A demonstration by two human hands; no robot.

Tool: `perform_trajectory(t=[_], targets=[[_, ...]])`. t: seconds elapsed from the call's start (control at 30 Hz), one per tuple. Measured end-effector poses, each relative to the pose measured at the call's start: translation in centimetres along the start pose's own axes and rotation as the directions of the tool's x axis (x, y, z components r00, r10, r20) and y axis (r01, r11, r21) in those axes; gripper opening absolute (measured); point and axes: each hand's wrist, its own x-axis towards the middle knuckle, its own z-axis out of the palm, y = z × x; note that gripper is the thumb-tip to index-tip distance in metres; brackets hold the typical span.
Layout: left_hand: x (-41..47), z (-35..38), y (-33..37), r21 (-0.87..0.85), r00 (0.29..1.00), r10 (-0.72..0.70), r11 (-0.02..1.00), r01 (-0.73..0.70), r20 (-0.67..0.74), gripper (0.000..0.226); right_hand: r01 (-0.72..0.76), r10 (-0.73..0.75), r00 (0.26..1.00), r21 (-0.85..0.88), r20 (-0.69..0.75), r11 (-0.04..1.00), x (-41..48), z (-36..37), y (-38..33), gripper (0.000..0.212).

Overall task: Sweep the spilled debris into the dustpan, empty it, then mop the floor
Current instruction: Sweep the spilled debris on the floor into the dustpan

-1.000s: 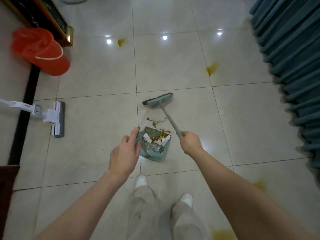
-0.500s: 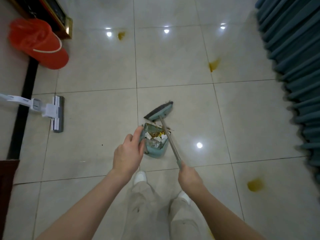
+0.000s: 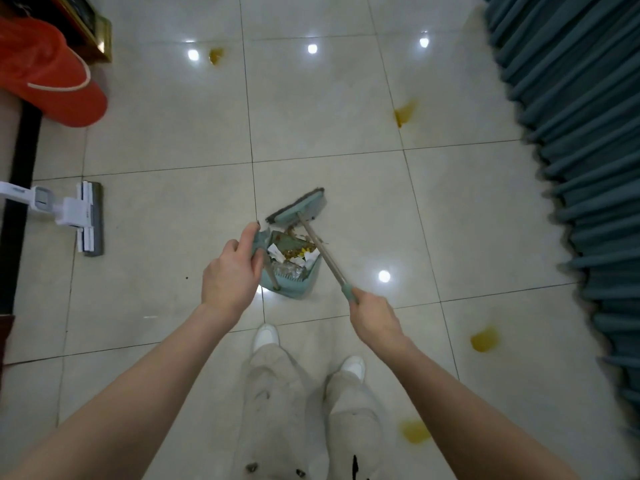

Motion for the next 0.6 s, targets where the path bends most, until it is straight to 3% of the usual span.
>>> perform_trajectory(t=[0.27,0.6], targets=[[0.2,-0.1,-0.7,0.015,1.000,0.010,1.000,-0.010,-0.011,0.042,-0.066,0.067,0.996,-0.026,0.060,0.997,5.3,0.3,-3.8,0.033],[-0.5,-0.1,0.4,-0.050,1.000,0.012,0.999,-0.012,-0.002,0.044,-0.104,0.099,0.973,0.014,0.207,0.994,-1.8,2.4,1.1,0.038]])
